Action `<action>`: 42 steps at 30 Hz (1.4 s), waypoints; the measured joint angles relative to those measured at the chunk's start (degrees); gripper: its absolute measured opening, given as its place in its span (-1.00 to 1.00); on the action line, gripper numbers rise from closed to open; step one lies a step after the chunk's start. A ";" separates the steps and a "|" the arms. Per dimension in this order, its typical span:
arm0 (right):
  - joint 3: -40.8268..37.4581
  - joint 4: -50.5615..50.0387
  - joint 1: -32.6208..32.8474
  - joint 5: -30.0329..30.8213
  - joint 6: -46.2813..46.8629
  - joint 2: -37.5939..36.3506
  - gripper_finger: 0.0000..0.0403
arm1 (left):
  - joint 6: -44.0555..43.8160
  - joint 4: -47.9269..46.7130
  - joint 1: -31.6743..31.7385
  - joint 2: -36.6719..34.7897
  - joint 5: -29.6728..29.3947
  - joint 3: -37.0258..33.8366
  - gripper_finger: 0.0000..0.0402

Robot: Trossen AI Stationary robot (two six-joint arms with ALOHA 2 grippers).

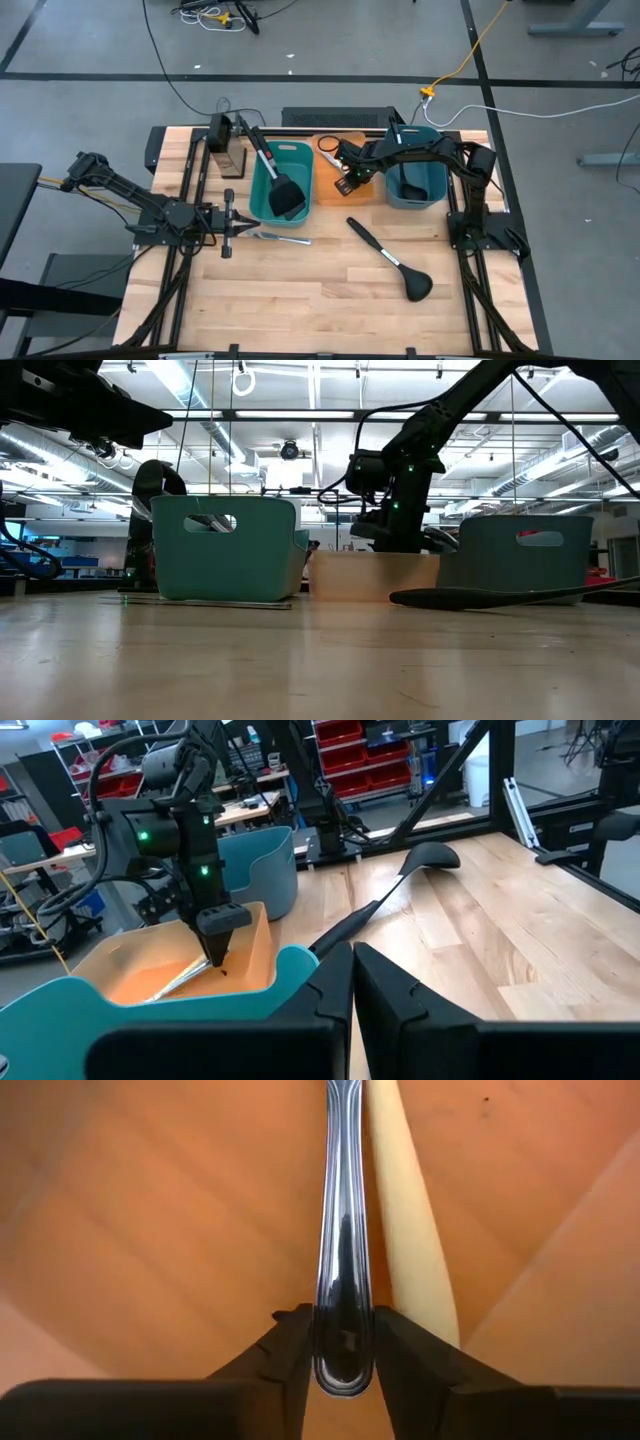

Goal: Pick & Place Kitchen Items
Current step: Put the right silver table knife into the orange bin, then put the black serving spoon into the green bin

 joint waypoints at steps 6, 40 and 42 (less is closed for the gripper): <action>0.00 1.40 -0.02 0.07 -0.53 -0.58 -0.20 | 0.00 -0.04 0.01 0.00 0.20 0.00 -0.92; -18.42 -3.71 34.20 9.13 13.01 -37.59 -0.15 | 1.25 -0.28 0.02 -0.02 0.38 0.00 -0.92; -20.54 -0.63 36.05 6.32 17.33 -35.98 -0.03 | 1.27 -0.30 0.02 -0.02 0.38 0.00 -0.92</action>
